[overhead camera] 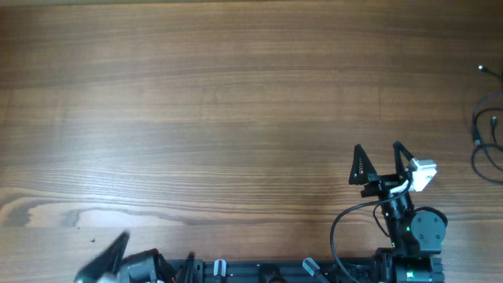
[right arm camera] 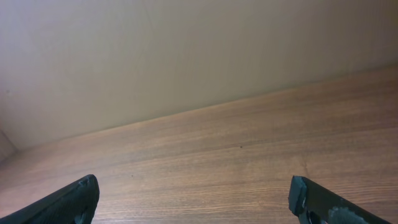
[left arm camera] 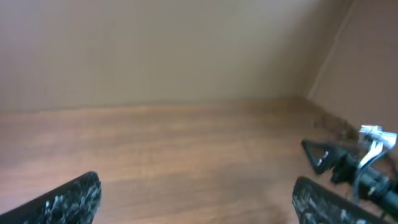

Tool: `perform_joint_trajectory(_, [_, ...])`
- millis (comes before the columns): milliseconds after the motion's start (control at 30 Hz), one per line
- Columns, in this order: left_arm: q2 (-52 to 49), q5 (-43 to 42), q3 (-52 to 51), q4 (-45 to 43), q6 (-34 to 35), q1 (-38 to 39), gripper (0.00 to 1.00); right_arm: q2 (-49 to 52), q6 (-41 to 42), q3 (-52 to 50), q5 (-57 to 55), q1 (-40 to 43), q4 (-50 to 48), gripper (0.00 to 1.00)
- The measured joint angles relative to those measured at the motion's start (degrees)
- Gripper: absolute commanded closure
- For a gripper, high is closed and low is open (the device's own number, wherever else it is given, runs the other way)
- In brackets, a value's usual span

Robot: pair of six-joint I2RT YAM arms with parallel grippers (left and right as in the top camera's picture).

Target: Untangle cables

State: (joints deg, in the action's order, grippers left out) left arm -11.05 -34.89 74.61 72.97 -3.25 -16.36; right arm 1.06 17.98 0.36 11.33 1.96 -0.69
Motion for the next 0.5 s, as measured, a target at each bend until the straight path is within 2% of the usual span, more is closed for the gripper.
perform_joint_trajectory(100, [-0.7,-11.1,-18.3,-12.7,-9.7,-1.2,0.0,-0.1,0.0,0.0,0.0,0.0,0.1,0.0])
perform_joint_trajectory(133, [-0.8,-16.2,-24.3,-21.2,-12.2,-1.2,0.0,-0.2,0.0,0.0,0.0,0.0,0.2,0.0])
perform_joint_trajectory(167, [-0.7,-21.5,-30.7,-29.4,-14.0,-1.2,0.0,-0.2,0.0,0.0,0.0,0.0,0.1,0.01])
perform_joint_trajectory(200, [-0.5,-23.3,-32.9,-32.4,-14.4,-1.2,0.01,-0.2,0.0,0.0,0.0,0.0,0.1,0.0])
perform_joint_trajectory(233, [1.5,-25.0,-38.6,-42.2,-15.1,-0.5,0.0,-0.2,0.0,0.0,0.0,0.0,0.1,0.0])
perform_joint_trajectory(267, [3.5,-26.1,-42.5,-45.7,-15.3,0.3,0.0,-0.2,0.0,0.0,0.0,0.0,0.2,0.0])
perform_joint_trajectory(333, [8.0,-23.4,-47.8,-53.4,-11.1,2.9,0.0,-0.2,0.0,0.0,0.0,0.0,0.1,0.0])
perform_joint_trajectory(367, [10.1,-18.8,-49.9,-56.3,-6.0,4.9,0.0,-0.2,0.0,0.0,0.0,0.0,0.1,0.01])
perform_joint_trajectory(400, [10.2,-12.2,-50.6,-57.1,0.5,6.3,0.0,-0.2,0.0,0.0,0.0,0.0,0.1,0.0])
perform_joint_trajectory(433, [10.3,-2.4,-51.5,-57.4,10.1,7.8,0.0,-0.2,0.0,0.0,0.0,0.0,0.1,0.0])
perform_joint_trajectory(500, [10.3,14.4,-53.8,-57.8,22.9,10.2,0.0,-0.2,0.0,0.0,0.0,0.0,0.1,0.0])
